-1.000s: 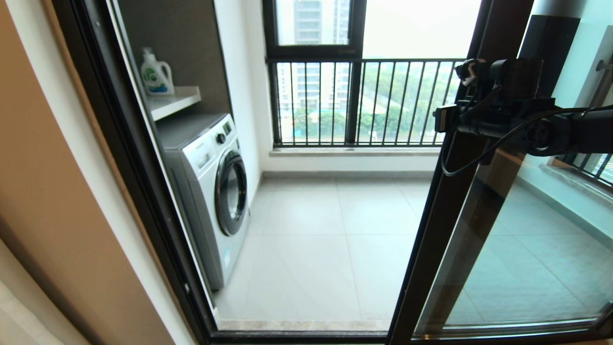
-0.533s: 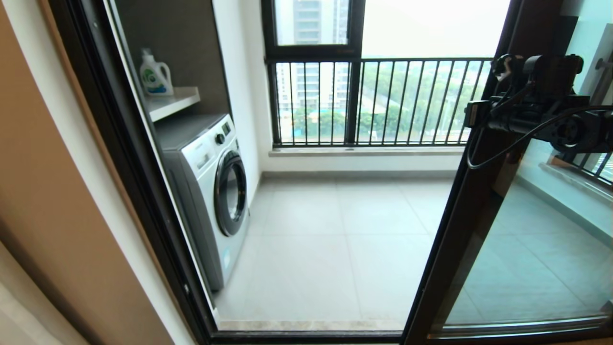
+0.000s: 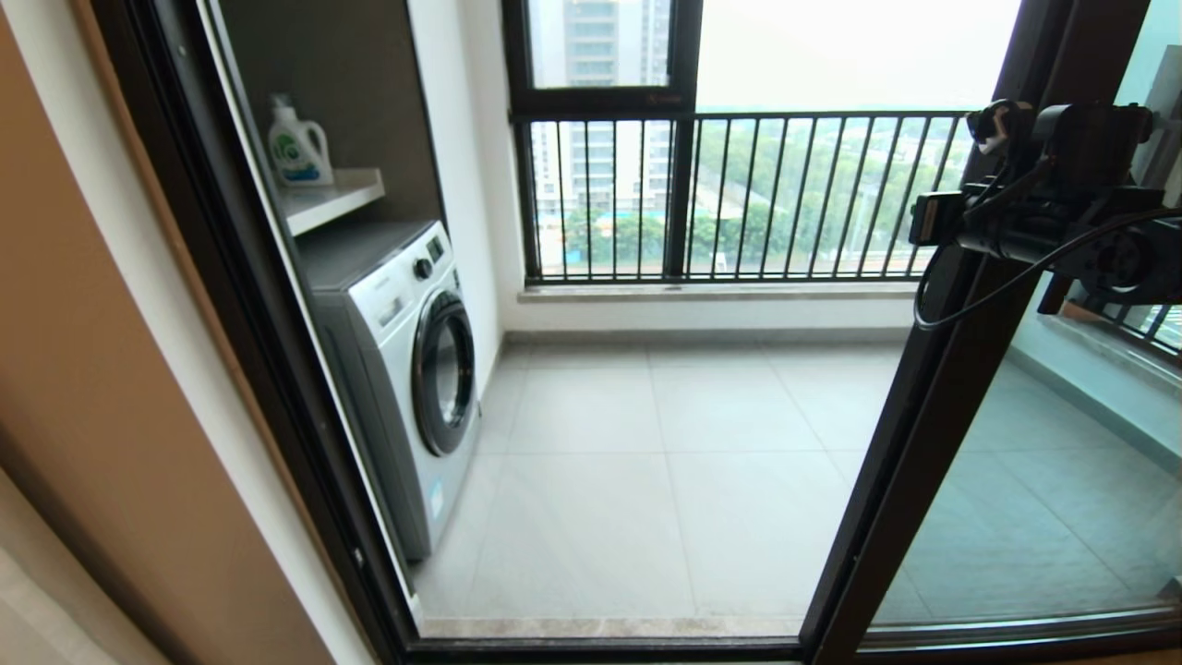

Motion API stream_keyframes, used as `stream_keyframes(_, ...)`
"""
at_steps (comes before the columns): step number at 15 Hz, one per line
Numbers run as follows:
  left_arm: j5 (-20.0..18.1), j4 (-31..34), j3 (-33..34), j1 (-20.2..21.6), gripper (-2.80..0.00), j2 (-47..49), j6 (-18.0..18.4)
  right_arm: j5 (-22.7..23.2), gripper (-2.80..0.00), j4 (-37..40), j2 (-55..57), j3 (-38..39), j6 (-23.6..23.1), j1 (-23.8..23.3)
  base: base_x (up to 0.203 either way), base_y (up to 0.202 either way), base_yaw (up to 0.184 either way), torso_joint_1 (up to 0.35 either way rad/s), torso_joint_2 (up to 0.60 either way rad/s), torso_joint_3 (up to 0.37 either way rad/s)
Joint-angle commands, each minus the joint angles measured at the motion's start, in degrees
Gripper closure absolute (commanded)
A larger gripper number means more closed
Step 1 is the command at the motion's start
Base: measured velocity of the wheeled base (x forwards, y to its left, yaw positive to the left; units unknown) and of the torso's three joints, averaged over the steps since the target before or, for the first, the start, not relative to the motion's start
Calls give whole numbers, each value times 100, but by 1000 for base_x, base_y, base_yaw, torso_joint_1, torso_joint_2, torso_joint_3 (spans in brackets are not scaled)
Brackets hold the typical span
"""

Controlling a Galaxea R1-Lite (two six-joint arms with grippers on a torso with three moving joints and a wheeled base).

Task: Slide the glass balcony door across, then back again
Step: Open the slid door

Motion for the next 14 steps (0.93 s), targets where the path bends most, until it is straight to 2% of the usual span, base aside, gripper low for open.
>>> stream_keyframes(1,0,2,0,1,0,9,1,-145,0,-27,-33,33,-7,18,0,0,0,0,0,0)
stream_keyframes(8,0,2,0,1,0,9,1,-281,0,-30,-57,46,16,-150,0,0,0,0,0,0)
stream_keyframes(14,0,-2,0,1,0,9,1,-249,0,-35,93,4,14,-721,0,0,0,0,0,0)
